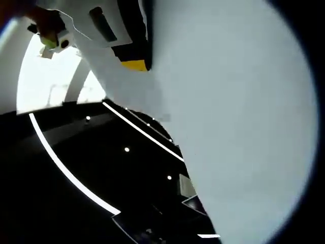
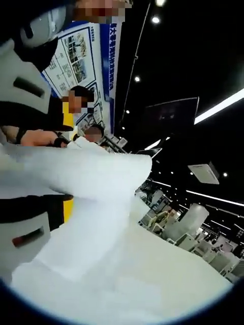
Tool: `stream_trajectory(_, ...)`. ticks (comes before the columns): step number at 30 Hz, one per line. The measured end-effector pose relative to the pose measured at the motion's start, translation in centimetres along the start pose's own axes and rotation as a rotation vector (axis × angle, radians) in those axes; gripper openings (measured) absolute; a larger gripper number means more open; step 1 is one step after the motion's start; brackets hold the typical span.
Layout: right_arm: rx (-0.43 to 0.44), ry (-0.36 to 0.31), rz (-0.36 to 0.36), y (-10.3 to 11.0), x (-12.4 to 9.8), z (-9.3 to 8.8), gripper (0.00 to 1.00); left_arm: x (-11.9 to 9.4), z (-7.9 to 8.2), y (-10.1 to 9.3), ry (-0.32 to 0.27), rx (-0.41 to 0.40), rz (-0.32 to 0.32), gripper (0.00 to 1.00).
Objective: Organize the stack of printing papers by aligning and flattening the scattered papers on the table
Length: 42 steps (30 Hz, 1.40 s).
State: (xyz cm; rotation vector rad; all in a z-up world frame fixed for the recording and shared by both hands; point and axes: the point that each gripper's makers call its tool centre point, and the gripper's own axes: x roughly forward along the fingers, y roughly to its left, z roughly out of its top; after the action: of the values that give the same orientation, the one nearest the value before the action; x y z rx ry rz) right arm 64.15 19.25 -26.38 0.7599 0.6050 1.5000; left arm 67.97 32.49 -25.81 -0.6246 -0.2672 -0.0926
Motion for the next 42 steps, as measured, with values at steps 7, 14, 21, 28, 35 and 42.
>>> stream_trajectory(7, 0.013, -0.048, 0.006, 1.3, 0.2, -0.1, 0.44, 0.1, -0.1, 0.1, 0.004, 0.005, 0.004, 0.07)
stream_trajectory(14, 0.019, -0.107, 0.006, 1.5, -0.3, 1.3, 0.43, 0.0, 0.0, 0.1, 0.003, 0.010, 0.006, 0.07)
stream_trajectory(21, 0.008, -0.142, -0.007, 0.4, -2.0, 3.5, 0.42, 0.0, 0.0, 0.1, 0.005, 0.011, 0.005, 0.07)
stream_trajectory(28, 0.003, -0.158, -0.020, 0.0, -2.3, 4.1, 0.42, 0.0, 0.0, 0.1, 0.008, 0.018, 0.006, 0.07)
stream_trajectory(35, 0.001, -0.163, -0.020, -0.5, -2.4, 4.7, 0.42, 0.0, 0.0, 0.0, 0.007, 0.027, 0.007, 0.07)
stream_trajectory(42, -0.039, -0.157, -0.050, -0.9, -2.6, 4.8, 0.43, 0.0, 0.0, 0.0, 0.006, 0.038, 0.010, 0.07)
